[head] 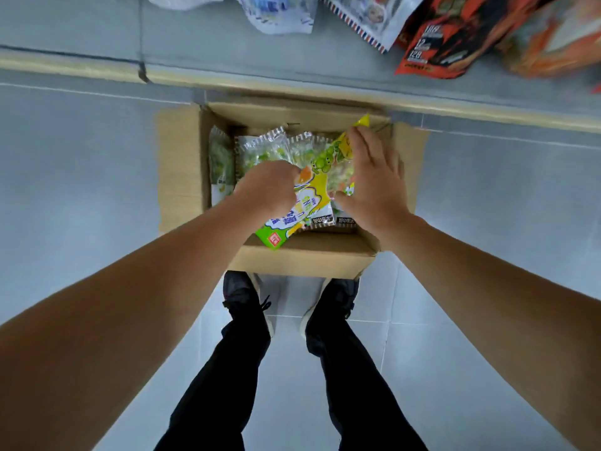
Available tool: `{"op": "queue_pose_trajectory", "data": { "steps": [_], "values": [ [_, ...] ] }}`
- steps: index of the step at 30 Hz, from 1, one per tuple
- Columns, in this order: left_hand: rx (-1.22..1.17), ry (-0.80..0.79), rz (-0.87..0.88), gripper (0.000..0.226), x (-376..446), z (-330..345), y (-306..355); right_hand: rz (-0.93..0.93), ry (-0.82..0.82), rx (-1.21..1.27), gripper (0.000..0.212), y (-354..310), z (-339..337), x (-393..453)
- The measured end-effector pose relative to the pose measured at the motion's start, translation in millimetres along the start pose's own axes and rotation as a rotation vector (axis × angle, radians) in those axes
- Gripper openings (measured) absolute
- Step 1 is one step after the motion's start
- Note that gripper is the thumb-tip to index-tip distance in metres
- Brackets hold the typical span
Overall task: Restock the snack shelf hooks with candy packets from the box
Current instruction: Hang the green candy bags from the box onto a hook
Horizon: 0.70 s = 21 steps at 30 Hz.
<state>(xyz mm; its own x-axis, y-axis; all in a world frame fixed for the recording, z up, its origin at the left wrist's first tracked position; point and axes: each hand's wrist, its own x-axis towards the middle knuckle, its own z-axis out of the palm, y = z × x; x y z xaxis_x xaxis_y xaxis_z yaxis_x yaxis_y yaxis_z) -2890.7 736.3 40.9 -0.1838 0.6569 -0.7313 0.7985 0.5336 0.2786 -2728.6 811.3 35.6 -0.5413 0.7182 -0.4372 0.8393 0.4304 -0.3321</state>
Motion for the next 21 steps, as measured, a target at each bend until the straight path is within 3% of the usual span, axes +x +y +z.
{"op": "queue_pose_trajectory", "data": {
  "steps": [3, 6, 10, 14, 16, 18, 21],
  "values": [
    [0.151, 0.004, 0.044, 0.045, -50.0, -54.9, 0.6, -0.107, 0.016, -0.109, 0.093, -34.4, -51.4, -17.0],
    [0.254, 0.028, 0.106, 0.048, -100.3, -99.6, 7.4, -0.189, -0.021, -0.207, 0.074, -73.9, -93.5, -39.7],
    [0.42, 0.114, 0.188, 0.04, -167.6, -142.2, 21.1, -0.052, -0.183, -0.199, 0.034, -123.9, -150.3, -83.4],
    [0.394, 0.35, 0.19, 0.036, -228.5, -183.9, 20.0, 0.09, -0.14, -0.125, 0.033, -157.5, -197.4, -129.5],
    [0.233, 0.526, 0.233, 0.042, -256.7, -205.9, 21.0, 0.197, -0.091, -0.013, 0.032, -173.4, -219.3, -150.7],
    [-0.086, 0.672, 0.255, 0.052, -288.8, -232.4, 22.5, 0.277, -0.039, 0.168, 0.031, -189.1, -246.3, -173.9],
    [-0.463, 0.721, 0.162, 0.064, -329.4, -261.9, 25.3, 0.334, -0.006, 0.435, 0.033, -204.0, -281.3, -203.8]
  ]
}}
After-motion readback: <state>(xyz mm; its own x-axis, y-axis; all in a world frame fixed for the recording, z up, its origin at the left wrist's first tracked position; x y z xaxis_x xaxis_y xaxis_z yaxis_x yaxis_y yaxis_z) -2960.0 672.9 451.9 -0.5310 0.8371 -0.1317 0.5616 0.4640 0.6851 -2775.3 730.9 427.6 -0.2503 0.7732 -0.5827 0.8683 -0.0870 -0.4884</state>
